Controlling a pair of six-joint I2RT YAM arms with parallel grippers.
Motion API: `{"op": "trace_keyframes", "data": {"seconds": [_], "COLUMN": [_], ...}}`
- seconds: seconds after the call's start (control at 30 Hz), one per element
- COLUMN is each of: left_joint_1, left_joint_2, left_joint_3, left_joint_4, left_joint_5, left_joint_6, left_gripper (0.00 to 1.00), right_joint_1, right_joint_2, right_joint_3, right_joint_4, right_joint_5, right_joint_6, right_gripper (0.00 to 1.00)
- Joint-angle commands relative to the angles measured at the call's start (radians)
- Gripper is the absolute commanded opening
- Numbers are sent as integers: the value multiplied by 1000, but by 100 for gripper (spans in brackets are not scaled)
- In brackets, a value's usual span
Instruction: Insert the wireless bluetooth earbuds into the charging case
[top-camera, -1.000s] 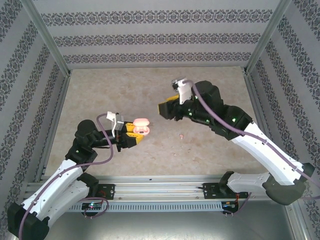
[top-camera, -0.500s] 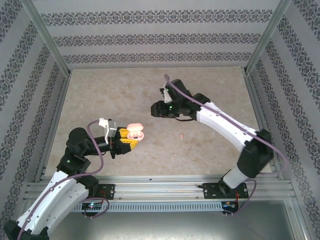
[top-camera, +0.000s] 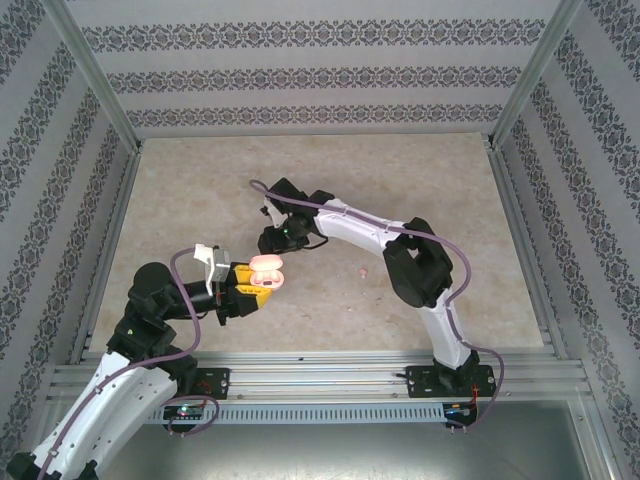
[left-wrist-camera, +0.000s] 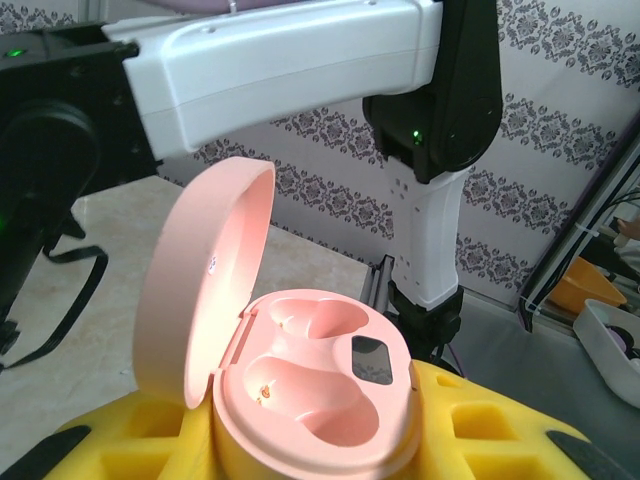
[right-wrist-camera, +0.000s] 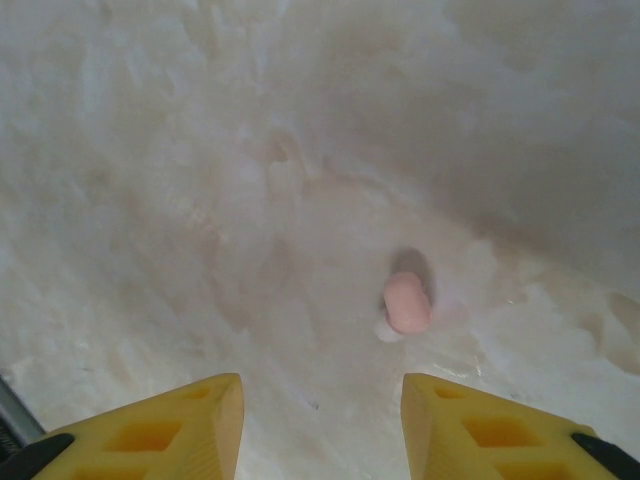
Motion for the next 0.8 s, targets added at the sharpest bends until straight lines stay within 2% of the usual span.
{"op": "trace_keyframes", "data": {"seconds": [0.0,0.47,0.77], "left_joint_1": [10,10,10], "left_joint_2": [-21,-35,-41], "left_joint_3": [-12,-24,-21], "left_joint_4": [-19,-19,-34], "left_joint_5": [-5,-6,-11], "left_joint_6": [11,1,9], "left_gripper": [25,25,25], "right_joint_1": [5,12,24], "right_joint_2": [31,140,174], "right_joint_3": [52,114,123], "right_joint_4": [-57,-70,-79], "right_joint_5": [64,86,79], "right_joint_6": [-68,-122,-131], "right_gripper": [46,44,38]}}
